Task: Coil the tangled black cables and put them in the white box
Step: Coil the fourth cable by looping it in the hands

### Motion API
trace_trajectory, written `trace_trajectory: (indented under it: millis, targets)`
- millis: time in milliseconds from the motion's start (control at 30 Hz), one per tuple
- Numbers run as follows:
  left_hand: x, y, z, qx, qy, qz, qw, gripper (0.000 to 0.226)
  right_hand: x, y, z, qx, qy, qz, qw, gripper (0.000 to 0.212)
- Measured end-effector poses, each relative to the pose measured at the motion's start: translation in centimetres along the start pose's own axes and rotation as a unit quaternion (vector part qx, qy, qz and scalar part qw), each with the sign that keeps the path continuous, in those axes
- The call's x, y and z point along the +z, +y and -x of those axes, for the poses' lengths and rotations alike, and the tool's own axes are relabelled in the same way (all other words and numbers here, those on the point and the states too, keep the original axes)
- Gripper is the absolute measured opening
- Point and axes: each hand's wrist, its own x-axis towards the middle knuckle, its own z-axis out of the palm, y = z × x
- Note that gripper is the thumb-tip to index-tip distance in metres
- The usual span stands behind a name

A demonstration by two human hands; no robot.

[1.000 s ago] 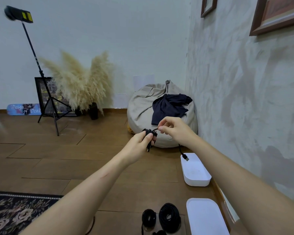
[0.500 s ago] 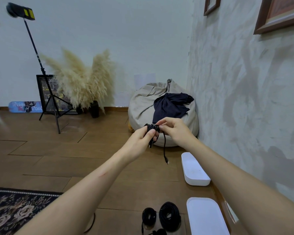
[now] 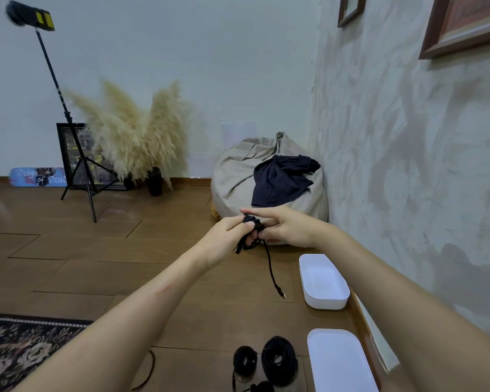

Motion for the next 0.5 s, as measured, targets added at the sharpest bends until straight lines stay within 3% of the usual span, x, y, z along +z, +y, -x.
trace_trajectory:
  millis: [167,333,500]
  targets:
    - [-0.07,0.23,0.05,0.006,-0.001,-0.004,1.000,0.040,-0.32,-0.12,0.23,0.008,0.003,-0.053,0.999,0.045]
    - [0.25,0.52,-0.12,0.004,0.014,0.003,1.000,0.037,-0.38,0.18,-0.09,0.015,0.020,-0.037,0.999,0.041]
    - [0.14,0.34,-0.46,0.017,0.059,-0.002,0.998,0.052,-0.52,0.46,0.03,0.007,0.038,-0.016,0.999,0.028]
